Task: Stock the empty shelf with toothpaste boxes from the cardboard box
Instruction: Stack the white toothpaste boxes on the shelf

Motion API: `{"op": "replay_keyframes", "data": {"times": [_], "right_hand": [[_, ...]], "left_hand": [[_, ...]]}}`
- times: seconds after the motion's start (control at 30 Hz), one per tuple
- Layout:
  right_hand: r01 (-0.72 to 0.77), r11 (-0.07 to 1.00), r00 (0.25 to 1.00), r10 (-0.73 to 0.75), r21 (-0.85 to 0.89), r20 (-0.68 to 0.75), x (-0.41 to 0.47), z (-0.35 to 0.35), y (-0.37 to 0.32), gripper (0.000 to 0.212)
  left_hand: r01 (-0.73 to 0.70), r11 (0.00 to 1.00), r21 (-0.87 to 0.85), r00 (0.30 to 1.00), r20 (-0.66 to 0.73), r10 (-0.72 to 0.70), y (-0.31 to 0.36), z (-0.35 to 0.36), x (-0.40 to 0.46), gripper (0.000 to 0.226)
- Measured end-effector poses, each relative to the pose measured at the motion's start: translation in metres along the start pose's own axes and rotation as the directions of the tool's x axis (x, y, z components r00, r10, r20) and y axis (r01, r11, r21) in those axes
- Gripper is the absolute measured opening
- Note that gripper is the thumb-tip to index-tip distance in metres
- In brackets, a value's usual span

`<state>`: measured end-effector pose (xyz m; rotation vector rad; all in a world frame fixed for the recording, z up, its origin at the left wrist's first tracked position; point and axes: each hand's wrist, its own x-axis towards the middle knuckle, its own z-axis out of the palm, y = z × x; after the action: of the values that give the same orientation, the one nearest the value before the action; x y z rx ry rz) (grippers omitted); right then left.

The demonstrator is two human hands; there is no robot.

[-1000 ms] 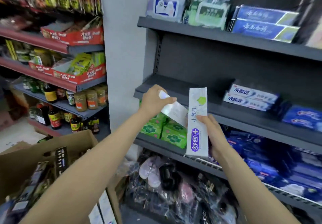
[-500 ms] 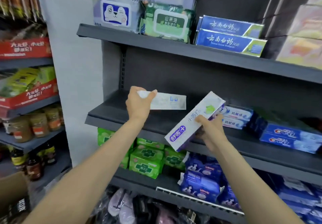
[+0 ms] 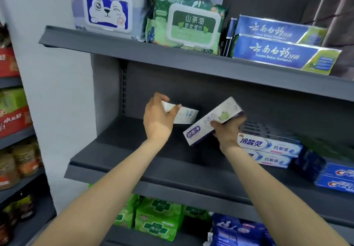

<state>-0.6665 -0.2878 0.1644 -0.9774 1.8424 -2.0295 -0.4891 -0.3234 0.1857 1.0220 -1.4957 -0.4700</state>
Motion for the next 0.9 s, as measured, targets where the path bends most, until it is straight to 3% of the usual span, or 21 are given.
{"op": "replay_keyframes", "data": {"times": [0.07, 0.1, 0.23, 0.37, 0.47, 0.53, 0.6, 0.67, 0.77, 0.8, 0.83, 0.9], "right_hand": [[0.110, 0.986, 0.994, -0.108, -0.122, 0.023, 0.004, 0.001, 0.002, 0.115], [0.161, 0.971, 0.987, -0.156, -0.176, 0.042, 0.007, 0.001, 0.001, 0.118], [0.246, 0.932, 0.969, -0.234, -0.265, 0.078, 0.024, 0.001, -0.004, 0.087], [0.232, 0.962, 0.972, -0.236, -0.146, -0.013, 0.030, 0.009, 0.006, 0.059], [0.192, 0.957, 0.979, -0.203, -0.217, -0.030, 0.031, 0.015, 0.021, 0.061], [0.116, 0.906, 0.991, -0.133, -0.407, -0.013, 0.033, 0.016, 0.026, 0.077], [0.115, 0.789, 0.993, -0.107, -0.604, 0.050, 0.035, 0.017, 0.026, 0.084], [0.176, 0.588, 0.984, -0.120, -0.789, 0.131, 0.037, 0.019, 0.023, 0.077], [0.329, 0.048, 0.933, -0.173, -0.943, 0.317, 0.040, 0.021, 0.025, 0.056], [0.379, -0.048, 0.916, -0.124, -0.924, 0.382, 0.041, 0.021, 0.029, 0.049], [0.401, -0.054, 0.913, -0.056, -0.914, 0.404, 0.040, 0.022, 0.034, 0.044], [0.382, 0.036, 0.921, 0.069, -0.923, 0.384, 0.037, 0.023, 0.041, 0.042]], "left_hand": [[-0.026, 0.998, 0.048, 1.000, -0.003, 0.027, -0.003, 0.005, 0.003, 0.035], [-0.042, 0.997, 0.062, 0.999, -0.002, 0.042, -0.004, 0.007, 0.004, 0.035], [-0.064, 0.996, 0.055, 0.998, 0.001, 0.064, -0.009, 0.014, 0.007, 0.034], [-0.064, 0.997, 0.040, 0.996, -0.054, 0.066, -0.011, 0.013, 0.013, 0.033], [-0.079, 0.996, 0.045, 0.993, -0.086, 0.083, -0.014, 0.011, 0.015, 0.032], [-0.090, 0.994, 0.053, 0.991, -0.097, 0.095, -0.017, 0.010, 0.016, 0.032], [-0.095, 0.994, 0.051, 0.990, -0.097, 0.100, -0.020, 0.009, 0.018, 0.031], [-0.096, 0.995, 0.041, 0.991, -0.093, 0.099, -0.023, 0.010, 0.020, 0.031], [-0.111, 0.993, 0.031, 0.991, -0.067, 0.113, -0.026, 0.012, 0.020, 0.030], [-0.124, 0.992, 0.025, 0.991, -0.047, 0.125, -0.028, 0.014, 0.020, 0.030], [-0.135, 0.991, 0.020, 0.990, -0.027, 0.135, -0.029, 0.015, 0.020, 0.030], [-0.134, 0.991, 0.007, 0.991, 0.001, 0.134, -0.031, 0.015, 0.020, 0.031]]}}
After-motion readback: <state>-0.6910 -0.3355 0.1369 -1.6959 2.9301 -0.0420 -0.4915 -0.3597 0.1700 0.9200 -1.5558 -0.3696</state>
